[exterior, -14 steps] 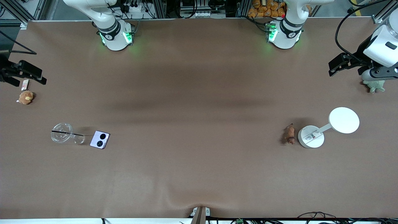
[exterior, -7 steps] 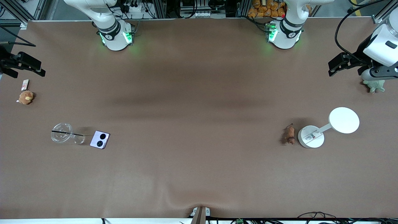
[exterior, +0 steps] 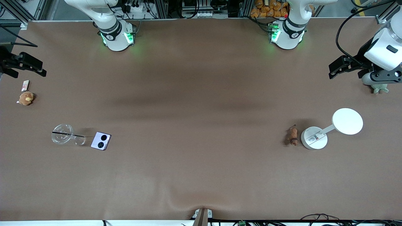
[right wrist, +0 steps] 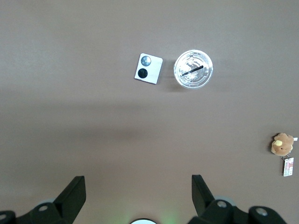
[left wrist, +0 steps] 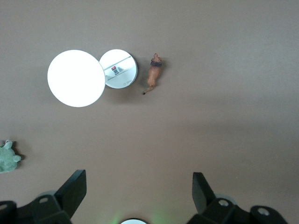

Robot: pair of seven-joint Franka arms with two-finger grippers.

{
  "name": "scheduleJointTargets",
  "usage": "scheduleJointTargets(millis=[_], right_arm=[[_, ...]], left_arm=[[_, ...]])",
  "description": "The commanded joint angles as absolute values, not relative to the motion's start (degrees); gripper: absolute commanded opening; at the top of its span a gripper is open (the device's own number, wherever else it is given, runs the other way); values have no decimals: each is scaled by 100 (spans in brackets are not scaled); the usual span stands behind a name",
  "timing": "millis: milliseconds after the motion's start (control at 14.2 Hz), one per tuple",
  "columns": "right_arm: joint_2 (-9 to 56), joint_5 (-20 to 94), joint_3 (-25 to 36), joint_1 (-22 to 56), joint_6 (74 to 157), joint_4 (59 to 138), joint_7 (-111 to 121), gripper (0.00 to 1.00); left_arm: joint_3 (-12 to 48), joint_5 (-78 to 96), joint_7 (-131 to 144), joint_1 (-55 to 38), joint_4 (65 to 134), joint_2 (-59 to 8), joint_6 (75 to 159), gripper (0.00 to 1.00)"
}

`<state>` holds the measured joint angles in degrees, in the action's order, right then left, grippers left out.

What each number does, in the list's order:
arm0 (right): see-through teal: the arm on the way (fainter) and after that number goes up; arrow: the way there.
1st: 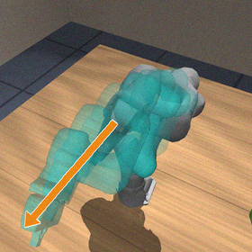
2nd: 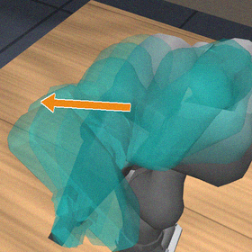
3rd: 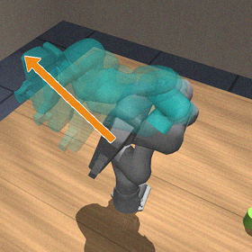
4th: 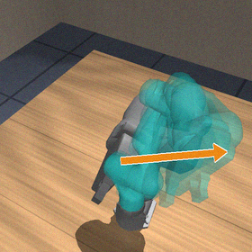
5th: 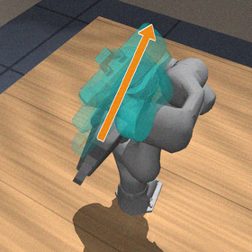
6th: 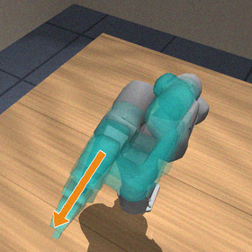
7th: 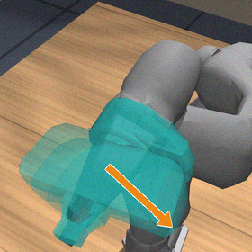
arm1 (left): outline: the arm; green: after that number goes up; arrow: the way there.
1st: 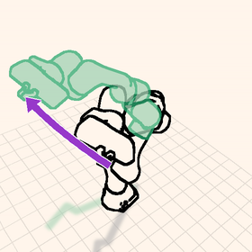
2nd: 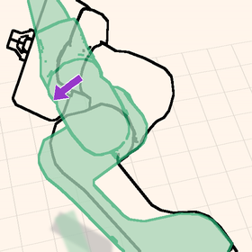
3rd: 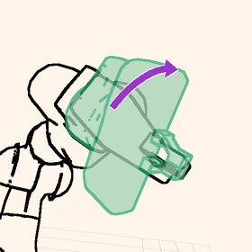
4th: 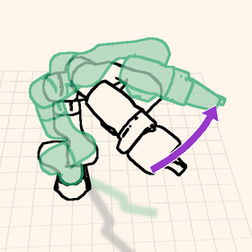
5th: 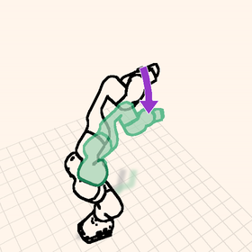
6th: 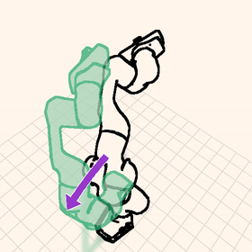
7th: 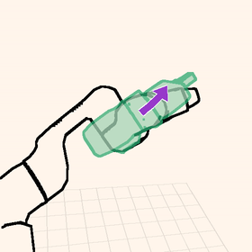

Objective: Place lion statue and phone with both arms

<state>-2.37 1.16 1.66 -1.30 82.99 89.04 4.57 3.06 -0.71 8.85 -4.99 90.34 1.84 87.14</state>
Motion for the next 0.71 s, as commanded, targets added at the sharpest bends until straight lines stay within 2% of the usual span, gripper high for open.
scheduleJointTargets(millis=[0,635], right_arm=[[-352,35,53,-237,8270,9000,369,100],[-343,35,62,-255,8271,9000,369,100]], left_arm=[[334,18,782,-492,8860,114,8657,100],[325,26,782,-475,8868,70,8657,100]])
